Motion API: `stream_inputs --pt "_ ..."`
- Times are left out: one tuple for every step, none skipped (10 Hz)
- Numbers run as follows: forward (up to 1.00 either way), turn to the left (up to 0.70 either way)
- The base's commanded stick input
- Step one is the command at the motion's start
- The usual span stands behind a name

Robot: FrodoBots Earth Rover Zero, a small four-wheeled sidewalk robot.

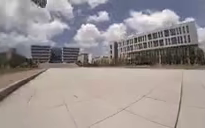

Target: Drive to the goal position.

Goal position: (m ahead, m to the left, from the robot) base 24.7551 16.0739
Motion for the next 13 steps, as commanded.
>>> stream_inputs --pt "0.55 0.0" --pt "0.7 0.0" --pt "0.7 0.0" --pt "0.7 0.0" --pt "0.7 0.0" --pt "0.7 0.0" --pt "0.7 0.0" --pt "0.7 0.0" --pt "0.7 0.0" --pt "0.7 0.0" --pt "0.7 0.0" --pt "0.7 0.22" --pt "0.7 0.35"
